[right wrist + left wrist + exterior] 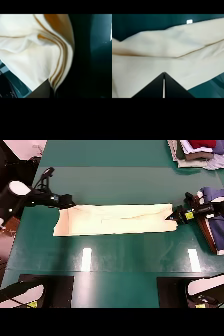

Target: Fold the shirts.

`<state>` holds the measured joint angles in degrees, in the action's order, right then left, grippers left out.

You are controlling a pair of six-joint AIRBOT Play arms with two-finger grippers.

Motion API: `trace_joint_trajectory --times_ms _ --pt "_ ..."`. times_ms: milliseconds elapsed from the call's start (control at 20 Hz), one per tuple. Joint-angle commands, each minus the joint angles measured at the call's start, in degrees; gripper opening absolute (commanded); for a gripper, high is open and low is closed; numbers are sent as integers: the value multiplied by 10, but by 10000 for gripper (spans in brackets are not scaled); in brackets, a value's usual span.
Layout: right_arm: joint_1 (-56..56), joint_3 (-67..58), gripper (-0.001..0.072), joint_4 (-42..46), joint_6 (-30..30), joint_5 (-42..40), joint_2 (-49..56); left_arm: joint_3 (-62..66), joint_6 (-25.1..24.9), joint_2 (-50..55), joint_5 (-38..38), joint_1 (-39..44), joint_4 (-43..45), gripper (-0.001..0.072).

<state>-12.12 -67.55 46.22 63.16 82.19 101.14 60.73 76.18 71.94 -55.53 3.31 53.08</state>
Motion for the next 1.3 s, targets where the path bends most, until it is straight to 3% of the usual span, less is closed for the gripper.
trace_joint_trajectory --times_ms 0,200,450,550,1250 --pt "17 2 14 -3 -16 29 -14 31 6 43 25 69 -1 24" --pt "17 0 13 -5 27 35 -111 115 15 139 26 149 -11 24" --pt "18 -1 13 -123 55 33 -235 207 19 257 26 247 -19 24" --pt "30 -28 13 -116 75 40 -260 223 20 283 27 271 -23 24" --pt "267 -326 13 -117 133 49 -162 226 36 313 61 293 -30 24"
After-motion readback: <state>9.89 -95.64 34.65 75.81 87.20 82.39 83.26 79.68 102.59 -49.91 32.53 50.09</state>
